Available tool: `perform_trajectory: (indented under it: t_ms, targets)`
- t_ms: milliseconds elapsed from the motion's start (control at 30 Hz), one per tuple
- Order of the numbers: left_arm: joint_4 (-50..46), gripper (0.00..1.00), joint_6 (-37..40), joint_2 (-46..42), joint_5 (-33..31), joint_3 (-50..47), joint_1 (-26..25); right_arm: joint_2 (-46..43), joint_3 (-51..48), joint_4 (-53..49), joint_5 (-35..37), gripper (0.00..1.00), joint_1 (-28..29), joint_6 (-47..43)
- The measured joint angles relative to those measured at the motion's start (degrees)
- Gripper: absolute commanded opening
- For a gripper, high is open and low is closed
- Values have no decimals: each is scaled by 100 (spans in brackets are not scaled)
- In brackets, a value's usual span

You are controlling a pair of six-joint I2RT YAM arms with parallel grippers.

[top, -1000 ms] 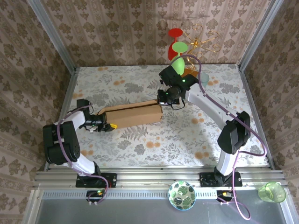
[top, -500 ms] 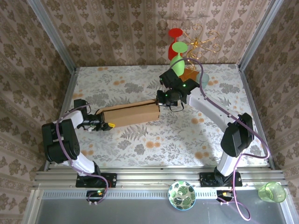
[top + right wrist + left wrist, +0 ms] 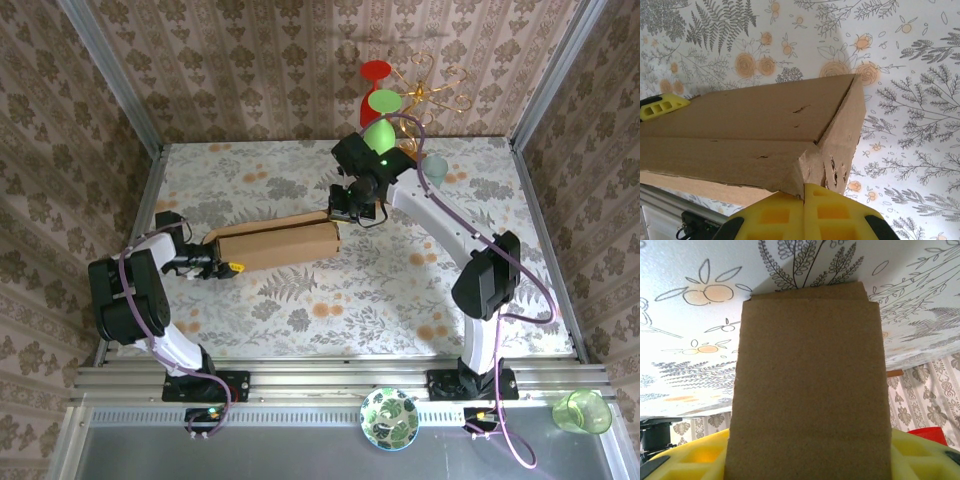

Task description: Fold the paper box

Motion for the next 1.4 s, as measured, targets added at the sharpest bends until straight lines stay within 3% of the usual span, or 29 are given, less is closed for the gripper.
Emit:
perform_trajectory:
  t_ms: [367, 867, 1133, 1400]
  targets:
    - [166, 8, -35, -24, 90, -116, 20, 144, 249, -334, -348, 0, -90, 144]
    - [223, 8, -127, 22, 151, -103, 42, -804, -1705, 1572, -588, 0, -168, 817]
    - [256, 27, -125, 151, 254, -20, 136, -946, -2092, 2170, -586, 0, -173, 872]
    - [264, 32, -116, 286, 306, 116, 210, -946, -2203, 2457, -474, 0, -164, 621]
